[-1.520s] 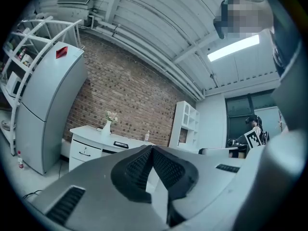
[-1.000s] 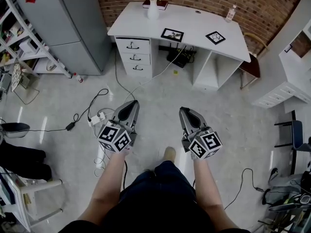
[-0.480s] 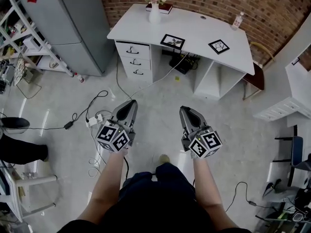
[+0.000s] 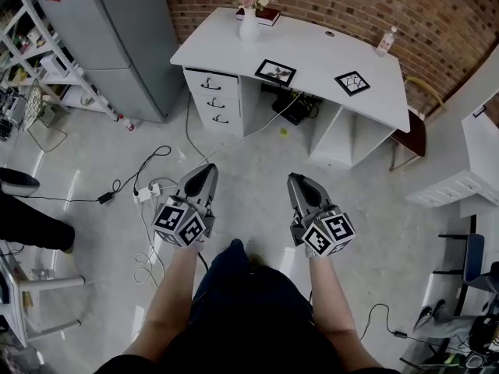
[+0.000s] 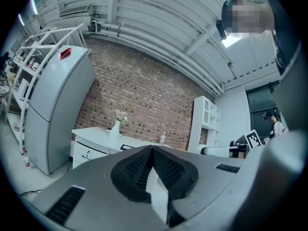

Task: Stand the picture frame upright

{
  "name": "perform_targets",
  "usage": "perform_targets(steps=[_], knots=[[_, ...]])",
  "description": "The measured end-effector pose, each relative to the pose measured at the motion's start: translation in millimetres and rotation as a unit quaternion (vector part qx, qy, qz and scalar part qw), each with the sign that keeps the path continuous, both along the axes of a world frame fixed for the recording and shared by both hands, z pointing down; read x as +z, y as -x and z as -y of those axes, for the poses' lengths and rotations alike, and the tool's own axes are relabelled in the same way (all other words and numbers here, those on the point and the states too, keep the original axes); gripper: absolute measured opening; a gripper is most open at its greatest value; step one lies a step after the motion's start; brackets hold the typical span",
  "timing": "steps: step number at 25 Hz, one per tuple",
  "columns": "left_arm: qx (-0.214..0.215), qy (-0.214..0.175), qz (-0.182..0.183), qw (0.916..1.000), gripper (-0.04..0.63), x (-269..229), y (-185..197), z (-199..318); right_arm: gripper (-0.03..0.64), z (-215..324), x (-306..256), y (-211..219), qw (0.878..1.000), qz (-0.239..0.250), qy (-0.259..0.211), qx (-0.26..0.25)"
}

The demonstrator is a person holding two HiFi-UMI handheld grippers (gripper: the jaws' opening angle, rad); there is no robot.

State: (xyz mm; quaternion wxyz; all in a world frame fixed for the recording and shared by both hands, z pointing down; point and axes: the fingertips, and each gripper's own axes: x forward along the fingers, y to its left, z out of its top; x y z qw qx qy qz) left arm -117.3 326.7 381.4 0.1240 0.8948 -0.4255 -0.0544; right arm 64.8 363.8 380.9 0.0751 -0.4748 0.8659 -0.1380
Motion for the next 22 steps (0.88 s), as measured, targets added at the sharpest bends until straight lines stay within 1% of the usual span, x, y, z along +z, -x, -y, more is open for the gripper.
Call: perform_targets(steps=[7, 11, 15, 22], knots=[[-0.006, 0.006, 0.008, 0.9999, 0.000, 5, -8, 19, 0.004, 18, 8, -13, 1.000, 0.009, 0.007, 0.002], [0.004, 0.006, 0.012, 0.9999, 0.000, 6, -19, 35, 0.003, 33, 7, -22, 1.000, 0.014, 0.007, 0.008], [0.014, 0.007, 0.008, 0.9998, 0.000, 5, -36, 59, 0.005, 54, 4, -35, 1.000, 0.014, 0.007, 0.014], [0.036, 0.014, 0.006, 0.9993, 0.000, 12, -64, 105, 0.003, 97, 11, -57, 0.999, 0.005, 0.017, 0.027]])
